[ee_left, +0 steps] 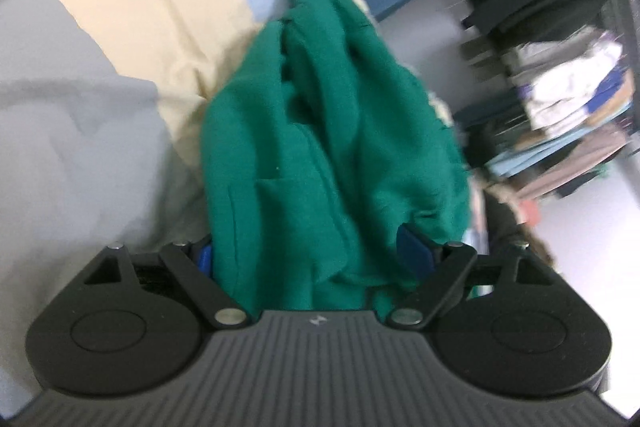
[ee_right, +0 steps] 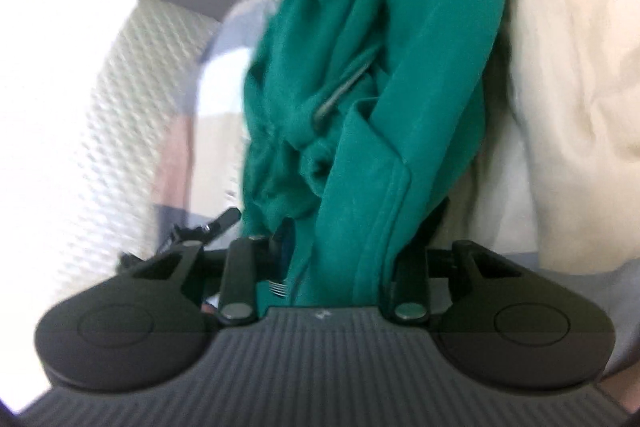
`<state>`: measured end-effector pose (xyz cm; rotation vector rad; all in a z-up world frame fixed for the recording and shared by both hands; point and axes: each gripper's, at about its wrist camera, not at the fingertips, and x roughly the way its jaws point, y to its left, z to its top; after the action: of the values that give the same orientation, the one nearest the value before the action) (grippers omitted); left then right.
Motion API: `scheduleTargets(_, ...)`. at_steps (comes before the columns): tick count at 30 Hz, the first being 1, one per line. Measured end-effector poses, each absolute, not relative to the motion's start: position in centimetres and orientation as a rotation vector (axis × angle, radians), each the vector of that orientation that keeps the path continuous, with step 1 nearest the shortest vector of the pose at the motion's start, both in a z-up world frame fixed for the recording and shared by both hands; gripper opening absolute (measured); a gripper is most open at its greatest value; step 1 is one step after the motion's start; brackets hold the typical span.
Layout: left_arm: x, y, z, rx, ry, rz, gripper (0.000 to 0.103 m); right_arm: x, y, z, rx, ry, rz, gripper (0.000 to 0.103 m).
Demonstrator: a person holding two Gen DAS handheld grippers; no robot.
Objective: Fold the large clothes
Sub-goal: 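Lower the right gripper onto the folded green hoodie and close it, then close the left gripper on the hoodie while the right gripper holds it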
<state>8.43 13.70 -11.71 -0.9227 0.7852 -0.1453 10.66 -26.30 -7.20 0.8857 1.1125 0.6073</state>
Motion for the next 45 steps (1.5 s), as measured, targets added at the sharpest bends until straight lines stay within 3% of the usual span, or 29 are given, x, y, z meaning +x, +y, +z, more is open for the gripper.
scheduleTargets(8, 8.8, 12.0, -13.1, -0.833, 0.905, -0.071, 0.088, 10.7, -24.3, -10.5, 0.713, 1.33, 0.463, 0.037)
scheduleTargets(11, 8.7, 10.7, -12.3, -0.753, 0.937, -0.071, 0.084, 10.7, -24.4, -10.0, 0.699, 1.3, 0.476, 0.027)
scheduleTargets(12, 8.7, 10.4, -12.0, -0.737, 0.942, -0.059, 0.079, 10.6, -24.5, -9.4, 0.703, 1.268, 0.497, 0.023)
scheduleTargets(14, 8.5, 9.9, -11.2, -0.711, 0.955, -0.037, 0.043, 10.5, -25.0, -8.1, 0.719, 1.203, 0.537, 0.019)
scheduleTargets(16, 7.9, 10.2, -10.3, -0.723, 0.95, -0.016, 0.023, 10.3, -25.8, -6.6, 0.745, 1.157, 0.554, 0.016)
scheduleTargets(17, 7.4, 10.6, -9.9, -0.742, 0.93, -0.024, 0.02, 10.5, -26.2, -6.0, 0.758, 1.143, 0.557, 0.016)
scheduleTargets(29, 3.9, 10.1, -1.4, -1.007, 0.746, -0.055, 0.016, 13.6, -29.7, 2.6, 0.805, 1.003, 0.445, 0.012)
scheduleTargets(45, 2.2, 4.2, 10.4, -0.999, 0.662, -0.035, 0.015, 9.5, -36.6, 7.9, 0.877, 0.845, 0.392, 0.011)
